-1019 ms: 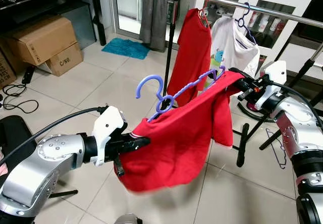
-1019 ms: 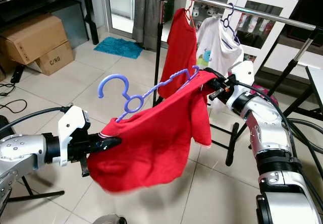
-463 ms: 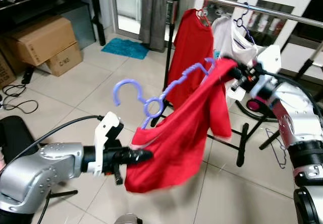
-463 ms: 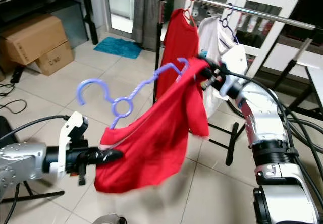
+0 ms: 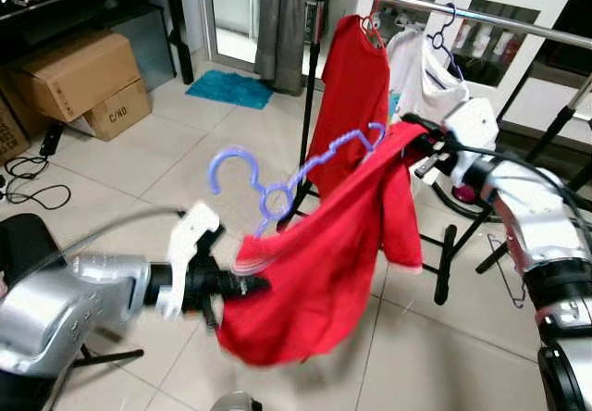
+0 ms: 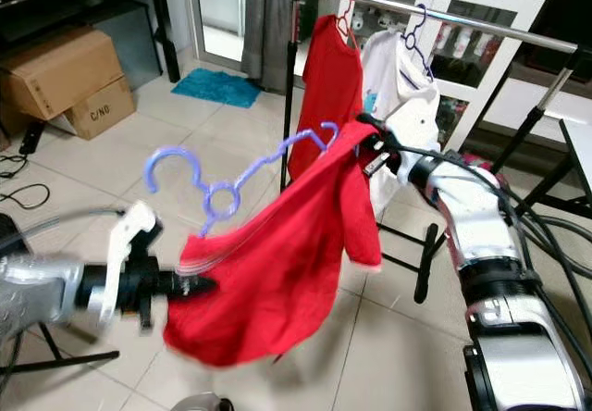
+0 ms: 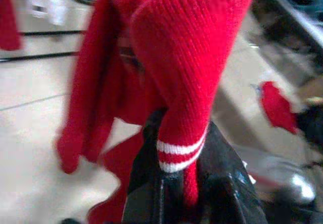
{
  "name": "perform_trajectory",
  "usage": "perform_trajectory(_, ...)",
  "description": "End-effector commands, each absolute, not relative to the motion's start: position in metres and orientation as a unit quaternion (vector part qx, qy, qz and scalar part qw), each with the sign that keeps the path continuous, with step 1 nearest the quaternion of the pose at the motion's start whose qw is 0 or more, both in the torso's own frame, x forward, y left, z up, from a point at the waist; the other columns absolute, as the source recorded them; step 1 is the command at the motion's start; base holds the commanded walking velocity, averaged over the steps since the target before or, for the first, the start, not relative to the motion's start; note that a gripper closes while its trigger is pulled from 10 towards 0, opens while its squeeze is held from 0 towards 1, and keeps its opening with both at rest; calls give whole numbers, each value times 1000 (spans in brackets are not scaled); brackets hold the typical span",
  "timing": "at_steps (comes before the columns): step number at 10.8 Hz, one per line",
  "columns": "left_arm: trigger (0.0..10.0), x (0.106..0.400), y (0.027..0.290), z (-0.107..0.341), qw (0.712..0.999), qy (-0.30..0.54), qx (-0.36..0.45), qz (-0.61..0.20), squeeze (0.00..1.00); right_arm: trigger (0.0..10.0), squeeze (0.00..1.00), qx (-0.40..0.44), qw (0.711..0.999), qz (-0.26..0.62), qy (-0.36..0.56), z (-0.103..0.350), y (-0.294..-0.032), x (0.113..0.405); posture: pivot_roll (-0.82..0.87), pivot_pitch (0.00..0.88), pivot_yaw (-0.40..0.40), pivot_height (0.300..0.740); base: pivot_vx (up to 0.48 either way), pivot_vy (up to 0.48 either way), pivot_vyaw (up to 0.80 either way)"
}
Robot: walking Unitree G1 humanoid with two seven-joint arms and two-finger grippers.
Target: Hang hanger
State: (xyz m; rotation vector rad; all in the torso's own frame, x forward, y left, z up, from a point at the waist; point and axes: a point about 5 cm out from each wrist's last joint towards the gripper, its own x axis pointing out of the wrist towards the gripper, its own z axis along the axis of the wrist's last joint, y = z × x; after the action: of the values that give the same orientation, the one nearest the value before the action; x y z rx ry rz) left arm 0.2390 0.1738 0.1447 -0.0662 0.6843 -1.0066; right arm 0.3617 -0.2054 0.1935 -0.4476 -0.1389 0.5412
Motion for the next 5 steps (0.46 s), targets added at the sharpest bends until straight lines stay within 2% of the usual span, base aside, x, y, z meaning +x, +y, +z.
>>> perform_trajectory(1, 0, 227, 203, 110, 814, 428, -30, -393, 0, 0, 0, -187, 971, 65, -135, 248, -272, 363, 133, 0, -12, 740, 0, 0, 0)
perform_trajectory(3, 0, 221, 200, 110, 792, 441, -45, -420, 0, 0, 0, -181, 963, 90, -180, 257, -262, 362, 134, 0, -12, 740, 0, 0, 0)
perform_trajectory(4, 0, 220, 198, 110, 779, 447, -52, -436, 0, 0, 0, -187, 952, 138, -198, 258, -251, 363, 132, 0, -8, 740, 0, 0, 0)
perform_trajectory(5, 0, 217, 198, 110, 764, 458, -52, -451, 0, 0, 0, -172, 923, 287, -190, 253, -229, 356, 132, 0, -3, 740, 0, 0, 0)
